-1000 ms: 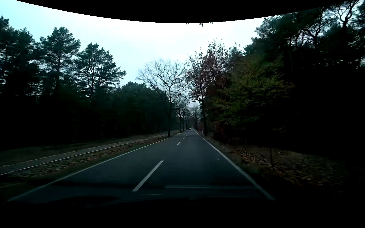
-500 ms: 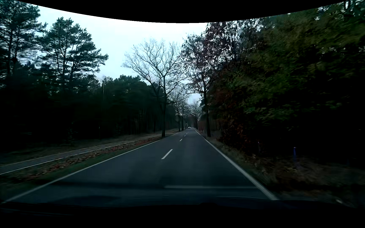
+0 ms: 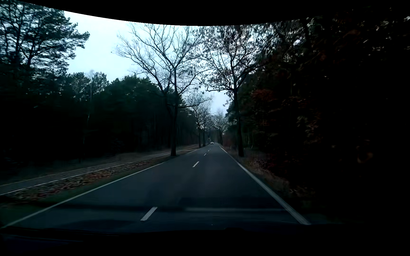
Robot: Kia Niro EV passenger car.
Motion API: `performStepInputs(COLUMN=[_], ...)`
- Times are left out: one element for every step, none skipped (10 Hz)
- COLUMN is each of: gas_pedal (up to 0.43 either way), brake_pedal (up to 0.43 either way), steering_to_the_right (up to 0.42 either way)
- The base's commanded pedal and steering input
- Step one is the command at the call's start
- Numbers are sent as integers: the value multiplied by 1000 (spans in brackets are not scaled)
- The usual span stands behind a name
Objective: Follow the waypoints while adhering to traffic rules and regulations
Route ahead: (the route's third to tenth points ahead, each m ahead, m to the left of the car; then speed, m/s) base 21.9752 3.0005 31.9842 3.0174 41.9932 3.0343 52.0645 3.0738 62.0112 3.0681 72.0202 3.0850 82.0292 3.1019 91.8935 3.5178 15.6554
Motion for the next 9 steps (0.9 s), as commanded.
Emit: performStepInputs(gas_pedal=[157,157,157,157,157,157,157,157,157], brake_pedal=[0,0,0,0,0,0,0,0,0], steering_to_the_right=[-1,-1,-1,-1,-1,-1,-1,0,0])
